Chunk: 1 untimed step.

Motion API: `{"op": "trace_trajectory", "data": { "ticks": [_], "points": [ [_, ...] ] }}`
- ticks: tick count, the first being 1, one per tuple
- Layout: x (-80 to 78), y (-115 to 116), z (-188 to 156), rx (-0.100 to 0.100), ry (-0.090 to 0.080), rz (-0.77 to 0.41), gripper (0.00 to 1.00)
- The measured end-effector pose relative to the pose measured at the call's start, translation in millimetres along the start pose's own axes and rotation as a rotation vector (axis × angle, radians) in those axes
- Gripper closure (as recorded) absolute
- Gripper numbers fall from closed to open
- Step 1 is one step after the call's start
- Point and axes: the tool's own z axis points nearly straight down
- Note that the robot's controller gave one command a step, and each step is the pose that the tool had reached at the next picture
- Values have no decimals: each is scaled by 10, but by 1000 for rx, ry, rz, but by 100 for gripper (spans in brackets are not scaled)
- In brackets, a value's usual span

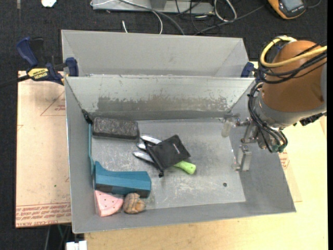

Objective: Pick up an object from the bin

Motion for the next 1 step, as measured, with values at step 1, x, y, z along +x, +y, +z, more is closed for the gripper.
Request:
{"op": "trace_trajectory", "data": {
  "ticks": [1],
  "points": [
    [0,0,0,0,0,0,0]
  ]
}}
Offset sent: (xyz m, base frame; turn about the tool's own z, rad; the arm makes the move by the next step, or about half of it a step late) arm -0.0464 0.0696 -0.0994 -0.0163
